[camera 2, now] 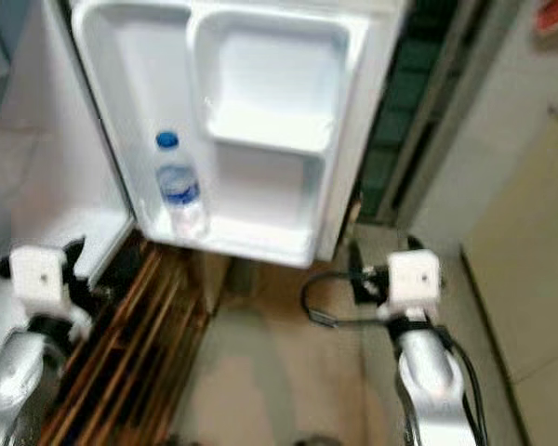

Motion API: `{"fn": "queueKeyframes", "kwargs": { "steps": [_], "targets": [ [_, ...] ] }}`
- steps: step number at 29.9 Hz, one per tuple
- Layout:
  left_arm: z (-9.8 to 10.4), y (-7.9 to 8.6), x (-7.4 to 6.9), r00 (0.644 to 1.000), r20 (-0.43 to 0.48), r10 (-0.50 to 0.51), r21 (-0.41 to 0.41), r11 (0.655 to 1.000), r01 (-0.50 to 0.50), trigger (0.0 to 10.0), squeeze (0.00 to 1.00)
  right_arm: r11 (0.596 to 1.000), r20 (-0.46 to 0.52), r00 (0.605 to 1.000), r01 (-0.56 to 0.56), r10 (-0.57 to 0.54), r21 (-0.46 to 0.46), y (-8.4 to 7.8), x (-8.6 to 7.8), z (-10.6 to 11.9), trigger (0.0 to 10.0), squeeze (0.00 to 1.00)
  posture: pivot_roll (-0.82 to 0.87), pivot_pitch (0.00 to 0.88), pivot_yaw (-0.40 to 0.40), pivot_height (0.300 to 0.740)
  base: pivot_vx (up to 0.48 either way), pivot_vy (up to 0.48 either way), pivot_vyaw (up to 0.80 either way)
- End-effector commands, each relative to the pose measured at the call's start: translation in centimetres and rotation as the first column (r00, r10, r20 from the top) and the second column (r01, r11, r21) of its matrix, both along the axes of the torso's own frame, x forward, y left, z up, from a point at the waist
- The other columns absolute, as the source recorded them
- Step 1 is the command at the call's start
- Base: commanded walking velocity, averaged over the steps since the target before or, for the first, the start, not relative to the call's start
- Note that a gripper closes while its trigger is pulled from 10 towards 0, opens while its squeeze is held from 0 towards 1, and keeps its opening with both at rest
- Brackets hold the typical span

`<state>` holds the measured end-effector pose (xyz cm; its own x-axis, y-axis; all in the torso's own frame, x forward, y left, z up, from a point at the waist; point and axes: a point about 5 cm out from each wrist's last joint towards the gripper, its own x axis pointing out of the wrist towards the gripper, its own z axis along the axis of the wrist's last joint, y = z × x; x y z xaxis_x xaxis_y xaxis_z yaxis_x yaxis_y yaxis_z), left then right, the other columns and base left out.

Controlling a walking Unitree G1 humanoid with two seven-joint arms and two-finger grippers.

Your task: Restocking fridge

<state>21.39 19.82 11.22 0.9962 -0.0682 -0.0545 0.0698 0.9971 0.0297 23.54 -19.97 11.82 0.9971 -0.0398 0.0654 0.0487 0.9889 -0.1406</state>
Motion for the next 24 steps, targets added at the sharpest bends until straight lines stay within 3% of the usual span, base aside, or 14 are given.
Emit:
{"fn": "queueKeyframes", "kwargs": {
  "steps": [1,6,20,24],
  "targets": [
    [0.1,-0.2,-0.1,0.999,0.028,0.04,-0.003,0.999,-0.04,10.0,0.0,1.0,0.043,0.999,-0.006,0.005,0.029,0.1,0.6,0.7,10.0,0.0,-0.07,0.0,-0.004,0.74,0.0,0.0,0.0],
    [1.8,-1.6,0.8,0.992,0.124,-0.005,0.001,1.0,0.005,10.0,0.0,1.0,0.033,0.999,-0.016,0.015,0.024,0.4,0.7,0.4,10.0,0.0,-0.06,0.0,0.004,0.74,0.0,0.0,0.0],
    [2.8,-2.4,2.0,0.985,0.162,-0.066,-0.007,0.998,0.068,10.0,0.0,1.0,0.013,1.0,-0.02,0.019,0.024,0.7,0.6,-0.2,10.0,0.0,-0.08,0.0,0.026,0.74,0.0,-0.433,0.0],
    [2.8,-2.2,2.6,0.986,0.161,-0.038,-0.018,0.999,0.041,10.0,0.0,1.0,-0.007,1.0,-0.013,0.013,0.014,0.4,0.4,-0.7,10.0,0.0,-0.08,0.0,0.032,0.74,0.0,0.0,0.0]
  ]
}}
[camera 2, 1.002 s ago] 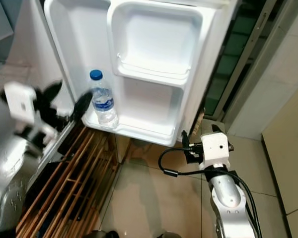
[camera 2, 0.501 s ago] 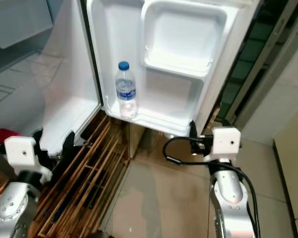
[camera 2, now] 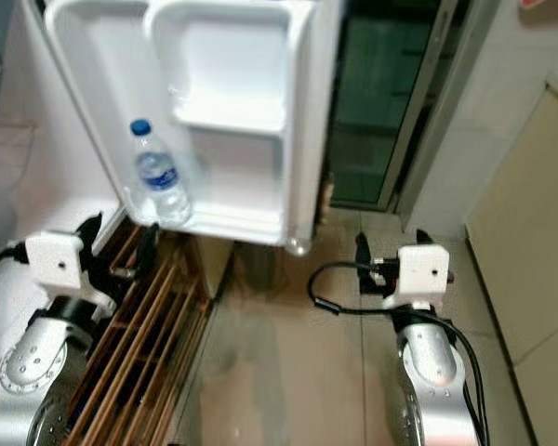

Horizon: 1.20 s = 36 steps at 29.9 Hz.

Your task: Restocking fridge

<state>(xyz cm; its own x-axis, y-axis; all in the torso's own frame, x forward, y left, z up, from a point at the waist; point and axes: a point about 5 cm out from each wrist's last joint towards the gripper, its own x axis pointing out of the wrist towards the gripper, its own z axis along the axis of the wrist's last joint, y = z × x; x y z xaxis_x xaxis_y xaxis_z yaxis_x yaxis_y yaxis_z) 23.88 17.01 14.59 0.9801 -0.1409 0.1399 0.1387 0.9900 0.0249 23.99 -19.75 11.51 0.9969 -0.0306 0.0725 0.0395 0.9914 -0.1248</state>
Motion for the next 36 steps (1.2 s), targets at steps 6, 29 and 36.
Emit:
{"fn": "queueKeyframes", "kwargs": {
  "steps": [6,29,36],
  "targets": [
    [-0.6,0.5,1.3,0.998,-0.047,0.052,0.017,0.999,-0.051,10.0,0.0,0.997,-0.034,0.996,0.081,-0.081,-0.005,-1.3,0.0,-0.7,10.0,0.0,-0.09,0.0,0.043,0.74,0.0,0.0,0.0],
    [0.2,-0.9,1.2,0.999,0.008,-0.045,-0.008,0.999,0.045,10.0,0.0,0.998,-0.053,0.997,0.061,-0.063,-0.027,-0.9,-0.5,-1.2,10.0,0.0,-0.1,0.0,0.054,0.74,0.111,-0.245,0.54],
    [0.1,-1.2,1.3,0.998,0.005,-0.066,0.012,0.998,0.066,10.0,0.0,0.998,-0.051,0.998,0.042,-0.044,-0.038,-0.7,-0.5,-1.3,10.0,0.0,-0.1,0.0,0.057,0.74,0.0,-0.411,0.64]
  ]
}}
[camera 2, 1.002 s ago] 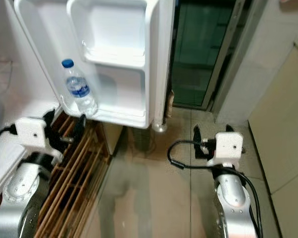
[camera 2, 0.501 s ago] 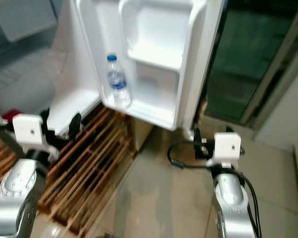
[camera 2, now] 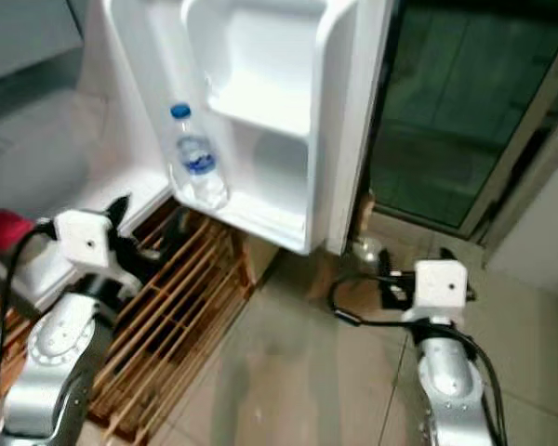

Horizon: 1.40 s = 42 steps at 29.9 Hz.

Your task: Restocking fridge

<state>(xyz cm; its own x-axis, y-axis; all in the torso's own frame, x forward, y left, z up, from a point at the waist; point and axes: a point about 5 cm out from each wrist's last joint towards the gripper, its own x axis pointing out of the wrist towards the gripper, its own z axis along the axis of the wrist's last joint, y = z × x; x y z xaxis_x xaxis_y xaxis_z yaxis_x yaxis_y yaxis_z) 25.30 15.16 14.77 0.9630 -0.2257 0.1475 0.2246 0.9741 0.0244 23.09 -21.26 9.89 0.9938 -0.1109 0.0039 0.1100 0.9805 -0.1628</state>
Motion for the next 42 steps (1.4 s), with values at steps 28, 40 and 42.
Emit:
{"fn": "queueKeyframes", "kwargs": {
  "steps": [28,40,42],
  "targets": [
    [-3.5,3.5,2.9,0.97,-0.178,0.165,0.011,0.986,-0.166,10.0,0.0,0.908,-0.103,0.905,0.4,-0.413,-0.127,-8.3,-0.9,-1.8,10.0,0.0,-0.13,0.0,0.067,0.74,0.0,-0.205,0.3],
    [-13.7,4.0,0.7,0.724,-0.649,0.233,0.402,0.913,0.067,10.0,0.0,0.849,0.096,0.873,0.488,-0.479,-0.204,-12.4,3.3,4.1,10.0,0.0,-0.13,0.0,0.068,0.74,0.0,0.0,0.0],
    [-14.0,4.0,0.7,0.721,-0.651,0.239,0.423,0.902,0.083,10.0,0.0,0.868,0.146,0.89,0.455,-0.433,-0.2,-12.1,4.3,5.7,10.0,0.0,-0.14,0.0,0.067,0.74,0.0,0.0,0.0]
  ]
}}
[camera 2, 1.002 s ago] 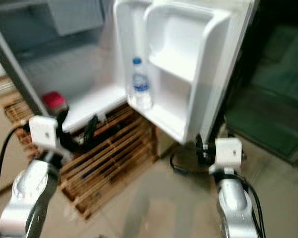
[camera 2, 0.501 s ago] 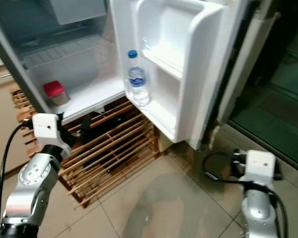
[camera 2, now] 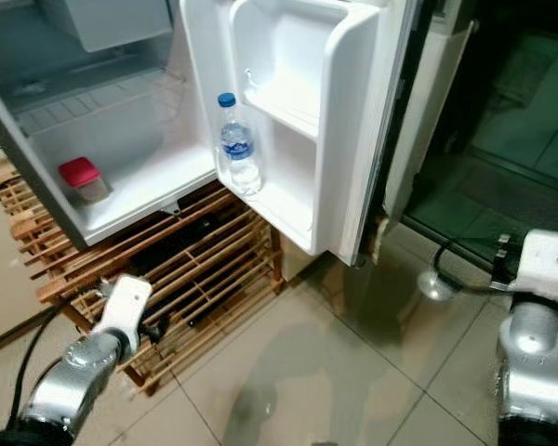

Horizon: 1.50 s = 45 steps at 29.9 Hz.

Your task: Restocking fridge

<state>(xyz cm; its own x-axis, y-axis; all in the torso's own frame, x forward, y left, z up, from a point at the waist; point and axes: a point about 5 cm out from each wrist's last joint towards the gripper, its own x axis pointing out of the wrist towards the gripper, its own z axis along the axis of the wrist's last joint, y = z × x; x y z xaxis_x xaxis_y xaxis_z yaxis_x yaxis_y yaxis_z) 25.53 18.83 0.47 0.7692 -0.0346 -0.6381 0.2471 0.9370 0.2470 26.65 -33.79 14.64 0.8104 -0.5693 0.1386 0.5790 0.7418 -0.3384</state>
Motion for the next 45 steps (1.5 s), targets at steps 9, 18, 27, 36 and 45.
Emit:
{"fn": "queueKeyframes", "kwargs": {
  "steps": [9,18,27,36,45],
  "targets": [
    [-0.3,0.3,1.0,0.999,-0.017,-0.038,0.087,0.995,0.039,10.0,0.0,0.917,0.167,0.903,-0.398,0.396,-0.025,5.0,4.0,5.4,10.0,0.0,-0.13,0.0,0.06,0.74,0.0,0.0,0.0],
    [-1.0,0.5,0.8,0.999,-0.02,-0.04,0.088,0.995,0.042,10.0,0.0,0.83,0.161,0.828,-0.553,0.538,0.07,7.7,4.7,4.8,10.0,0.0,-0.12,0.0,0.055,0.74,0.0,0.0,0.0],
    [-2.6,0.9,0.2,0.996,-0.067,-0.05,0.116,0.992,0.058,10.0,0.0,0.697,0.17,0.716,-0.698,0.677,0.162,11.7,4.2,4.2,10.0,0.0,-0.13,0.0,0.058,0.74,0.0,0.0,0.0],
    [-5.6,2.3,-3.0,0.964,-0.247,-0.102,0.156,0.977,0.143,10.0,0.0,0.325,0.223,0.411,-0.883,0.884,0.338,18.9,1.6,4.0,10.0,0.0,-0.12,0.0,0.062,0.74,0.0,0.0,0.0],
    [-6.2,1.1,-3.2,0.973,-0.191,-0.127,0.13,0.98,0.153,10.0,0.0,0.286,0.284,0.466,-0.819,0.838,0.498,18.1,1.0,2.5,10.0,0.0,-0.11,0.0,0.058,0.74,0.0,0.0,0.0]
  ]
}}
